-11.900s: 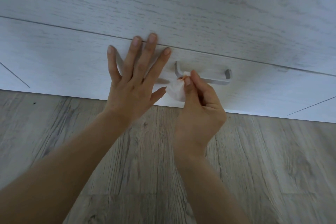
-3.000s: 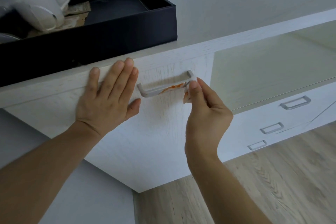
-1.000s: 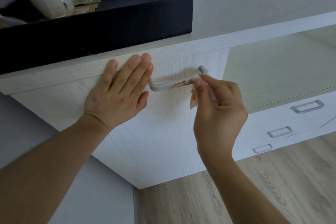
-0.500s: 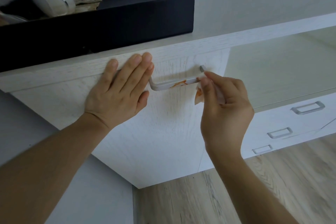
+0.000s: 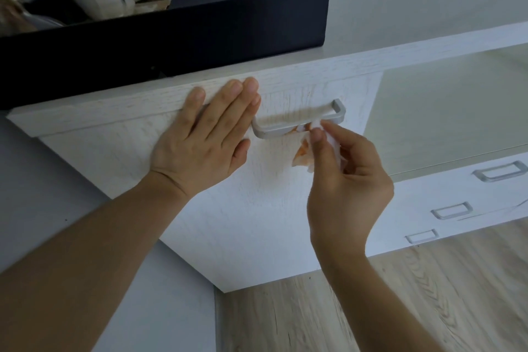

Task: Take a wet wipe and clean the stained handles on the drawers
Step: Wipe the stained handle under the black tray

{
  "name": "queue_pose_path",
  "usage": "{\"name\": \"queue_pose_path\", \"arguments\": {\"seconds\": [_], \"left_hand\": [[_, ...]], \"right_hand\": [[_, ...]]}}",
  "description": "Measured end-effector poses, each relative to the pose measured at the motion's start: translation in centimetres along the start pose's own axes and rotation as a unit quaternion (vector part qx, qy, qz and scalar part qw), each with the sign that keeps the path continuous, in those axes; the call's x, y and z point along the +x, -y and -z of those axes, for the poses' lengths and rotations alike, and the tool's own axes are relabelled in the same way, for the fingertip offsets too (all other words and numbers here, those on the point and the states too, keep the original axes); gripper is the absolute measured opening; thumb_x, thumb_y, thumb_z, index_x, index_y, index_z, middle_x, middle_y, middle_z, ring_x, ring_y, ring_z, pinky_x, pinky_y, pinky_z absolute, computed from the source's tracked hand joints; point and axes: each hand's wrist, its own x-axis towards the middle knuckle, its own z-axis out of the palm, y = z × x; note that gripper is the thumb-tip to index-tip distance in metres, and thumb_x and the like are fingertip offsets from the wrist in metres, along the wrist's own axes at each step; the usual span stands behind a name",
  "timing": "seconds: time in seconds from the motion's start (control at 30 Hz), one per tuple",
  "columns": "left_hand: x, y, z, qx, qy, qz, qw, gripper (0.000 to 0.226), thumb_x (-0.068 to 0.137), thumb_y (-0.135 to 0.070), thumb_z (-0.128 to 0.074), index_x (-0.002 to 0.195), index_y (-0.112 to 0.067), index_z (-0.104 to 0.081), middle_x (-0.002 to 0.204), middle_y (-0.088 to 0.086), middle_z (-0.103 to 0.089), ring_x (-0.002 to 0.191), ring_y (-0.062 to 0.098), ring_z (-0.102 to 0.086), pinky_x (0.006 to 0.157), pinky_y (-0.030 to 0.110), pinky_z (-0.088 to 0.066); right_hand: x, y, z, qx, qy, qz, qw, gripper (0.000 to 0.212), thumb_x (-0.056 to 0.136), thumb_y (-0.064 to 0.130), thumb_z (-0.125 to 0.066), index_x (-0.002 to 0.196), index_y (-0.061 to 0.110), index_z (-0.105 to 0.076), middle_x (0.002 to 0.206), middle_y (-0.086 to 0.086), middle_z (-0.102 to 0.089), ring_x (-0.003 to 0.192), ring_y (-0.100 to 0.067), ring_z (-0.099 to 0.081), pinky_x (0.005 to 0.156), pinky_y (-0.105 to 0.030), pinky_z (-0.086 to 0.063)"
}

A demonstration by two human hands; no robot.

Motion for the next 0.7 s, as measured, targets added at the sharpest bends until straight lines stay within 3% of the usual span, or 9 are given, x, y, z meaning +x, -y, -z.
{"name": "queue_pose_path", "arguments": {"seconds": [0.1, 0.23, 0.43, 0.6, 0.7], "left_hand": [[0.1, -0.1, 0.1, -0.002, 0.007, -0.002, 1.0, 0.067, 0.098, -0.037, -0.031, 0.148, 0.004, -0.013, 0.156, 0.021, 0.008, 0.145, 0.031, 0.006, 0.116, 0.045, -0.008], [0.0, 0.0, 0.0, -0.001, 0.012, -0.004, 1.0, 0.068, 0.098, -0.038, -0.029, 0.149, 0.003, -0.012, 0.156, 0.022, 0.008, 0.145, 0.031, 0.007, 0.116, 0.045, -0.006], [0.0, -0.1, 0.0, 0.002, 0.016, -0.004, 1.0, 0.067, 0.099, -0.039, -0.029, 0.149, 0.003, -0.012, 0.156, 0.022, 0.008, 0.145, 0.031, 0.007, 0.116, 0.045, -0.005], [0.0, -0.1, 0.1, -0.004, 0.009, 0.003, 1.0, 0.067, 0.098, -0.037, -0.031, 0.149, 0.003, -0.014, 0.156, 0.02, 0.007, 0.145, 0.03, 0.006, 0.116, 0.045, -0.007], [0.0, -0.1, 0.1, -0.004, 0.016, 0.001, 1.0, 0.067, 0.098, -0.038, -0.03, 0.149, 0.003, -0.012, 0.156, 0.021, 0.009, 0.145, 0.031, 0.008, 0.116, 0.045, -0.007]], "right_hand": [[0.0, 0.4, -0.3, 0.007, -0.008, 0.012, 1.0, 0.017, 0.085, 0.017, -0.067, 0.094, 0.032, -0.067, 0.083, 0.013, -0.065, 0.076, 0.002, -0.063, 0.067, -0.007, -0.046], [0.2, 0.4, -0.7, -0.04, 0.025, 0.039, 0.998, 0.015, 0.083, 0.012, -0.07, 0.098, 0.013, -0.073, 0.086, 0.001, -0.066, 0.078, 0.002, -0.061, 0.067, -0.003, -0.044], [-0.2, 0.3, -0.6, -0.066, 0.068, 0.073, 0.993, 0.013, 0.085, 0.009, -0.068, 0.097, 0.012, -0.073, 0.086, 0.0, -0.067, 0.08, -0.002, -0.062, 0.069, -0.005, -0.046], [-0.3, 0.0, 0.5, 0.006, -0.004, 0.001, 1.0, 0.01, 0.092, 0.021, -0.056, 0.098, 0.021, -0.063, 0.088, 0.004, -0.069, 0.081, -0.003, -0.066, 0.066, -0.007, -0.047], [-0.5, 0.2, 0.4, 0.012, 0.031, -0.017, 0.999, 0.015, 0.094, 0.018, -0.052, 0.092, 0.032, -0.057, 0.08, 0.019, -0.066, 0.075, 0.004, -0.064, 0.063, -0.004, -0.045]]}}
